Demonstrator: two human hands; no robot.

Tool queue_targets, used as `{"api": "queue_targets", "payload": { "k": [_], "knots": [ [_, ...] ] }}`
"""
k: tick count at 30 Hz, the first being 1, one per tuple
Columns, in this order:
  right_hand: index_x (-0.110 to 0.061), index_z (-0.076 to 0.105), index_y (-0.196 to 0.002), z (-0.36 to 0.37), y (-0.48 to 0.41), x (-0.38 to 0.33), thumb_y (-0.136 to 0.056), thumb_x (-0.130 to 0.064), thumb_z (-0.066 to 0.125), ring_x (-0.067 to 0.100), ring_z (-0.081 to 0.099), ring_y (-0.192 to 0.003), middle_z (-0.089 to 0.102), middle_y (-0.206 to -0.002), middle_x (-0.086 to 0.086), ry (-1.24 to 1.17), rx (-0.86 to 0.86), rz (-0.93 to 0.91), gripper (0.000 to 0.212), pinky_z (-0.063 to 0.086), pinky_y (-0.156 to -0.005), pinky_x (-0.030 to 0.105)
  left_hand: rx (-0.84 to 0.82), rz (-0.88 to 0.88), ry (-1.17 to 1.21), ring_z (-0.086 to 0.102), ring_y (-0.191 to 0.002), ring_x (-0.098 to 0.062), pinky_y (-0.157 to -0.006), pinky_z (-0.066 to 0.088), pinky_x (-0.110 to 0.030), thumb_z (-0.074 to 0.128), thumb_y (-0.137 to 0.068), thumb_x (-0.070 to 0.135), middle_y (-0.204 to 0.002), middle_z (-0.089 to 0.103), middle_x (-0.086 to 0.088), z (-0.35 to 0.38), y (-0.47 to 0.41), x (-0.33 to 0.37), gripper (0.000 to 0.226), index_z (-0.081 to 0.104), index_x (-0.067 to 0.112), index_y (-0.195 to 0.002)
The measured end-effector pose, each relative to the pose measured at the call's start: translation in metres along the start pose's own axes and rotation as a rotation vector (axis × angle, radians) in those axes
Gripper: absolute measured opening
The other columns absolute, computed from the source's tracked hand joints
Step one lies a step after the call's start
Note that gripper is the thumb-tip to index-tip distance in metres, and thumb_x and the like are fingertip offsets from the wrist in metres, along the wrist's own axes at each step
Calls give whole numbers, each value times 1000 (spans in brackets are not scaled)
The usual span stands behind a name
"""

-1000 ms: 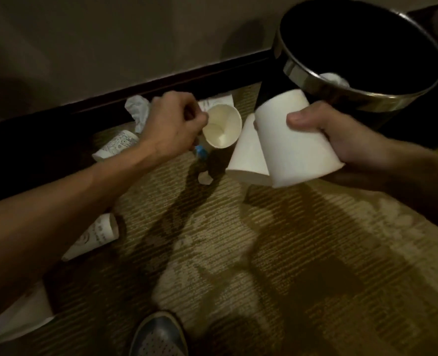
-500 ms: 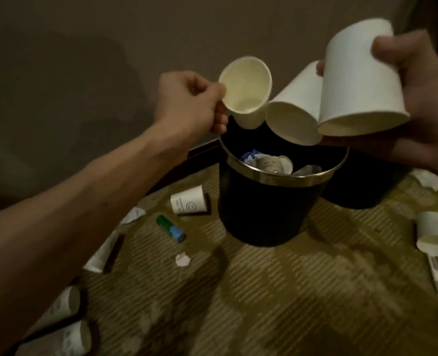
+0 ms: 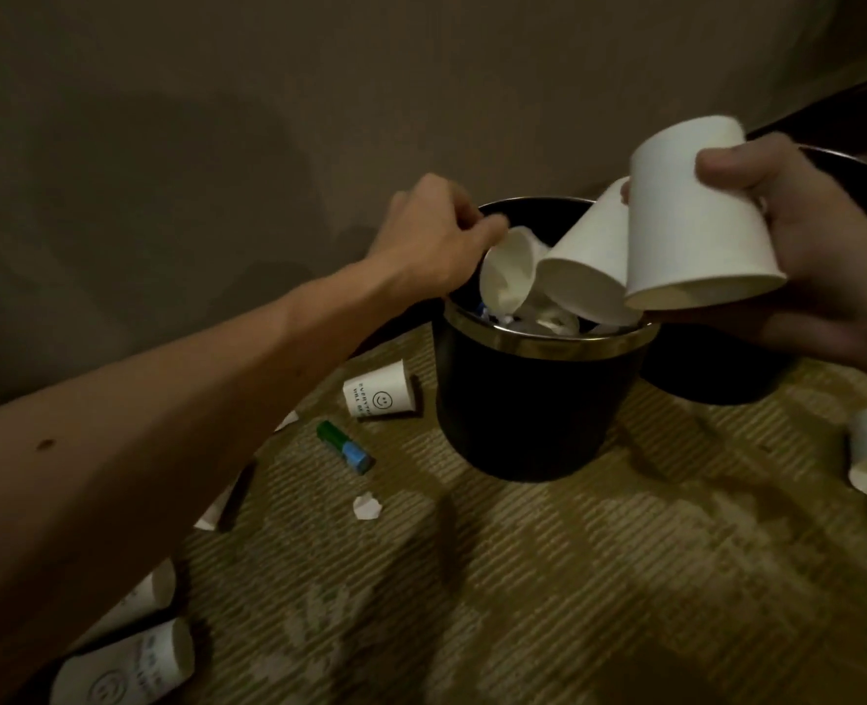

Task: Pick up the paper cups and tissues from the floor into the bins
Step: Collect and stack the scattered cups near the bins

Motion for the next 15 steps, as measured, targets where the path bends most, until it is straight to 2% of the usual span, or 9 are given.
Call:
{"api": "queue_targets", "payload": {
  "k": [2,4,6,8,11,13,15],
  "knots": [
    [-12,63,-119,5,-4,-1,-71,-43,56,19,73,-81,73,-95,6,-75,-20,25,57,60,-66,35,-70,-17,197,63,-75,-2,-63,50,-24,57,-90,59,-82,66,12,3,5,10,37,71,26,-94],
    [-11,62,-117,13,-6,-4,-68,-41,54,19,73,-80,74,-91,5,-118,-97,20,58,59,-63,33,-292,-80,351,66,-86,-8,-64,49,-26,53,-87,68,-97,69,7,17,13,20,54,66,23,-114],
    [-10,62,-115,18,-8,-8,-69,-40,53,19,73,-78,74,-89,5,-175,-138,4,55,58,-62,32,-422,-106,433,68,-97,-15,-66,54,-29,56,-84,68,-114,66,2,25,16,26,66,55,19,-128],
    [-9,63,-113,19,-12,-11,-69,-39,53,19,72,-80,73,-89,6,-200,-163,6,54,58,-64,33,-419,-99,451,68,-97,-15,-67,56,-30,61,-84,64,-117,64,3,24,15,27,64,49,22,-131],
    [-8,63,-110,18,-17,-14,-72,-39,54,20,72,-81,73,-90,6,-220,-178,2,50,59,-67,35,-329,-89,424,67,-100,-18,-81,58,-39,69,-79,57,-123,60,3,15,5,23,68,42,32,-136],
    [-9,62,-107,10,-22,-13,-71,-38,57,18,72,-75,74,-82,6,-210,-107,-9,46,59,-64,33,-233,-31,370,68,-97,-21,-82,59,-40,69,-79,53,-128,56,-1,10,-2,21,72,33,43,-141],
    [-12,61,-104,-6,-28,-10,-75,-37,60,16,72,-69,73,-74,3,-131,39,-21,39,58,-58,28,-197,72,276,70,-89,-21,-78,60,-37,67,-87,46,-121,59,-5,11,-6,22,74,21,51,-143]
  ]
}}
Point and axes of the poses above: each hand's wrist, its own y-axis away from the middle knuckle, its own z-axis out of the palm, x = y × z, the point moved 6 cm from there along -y, towards the middle knuckle
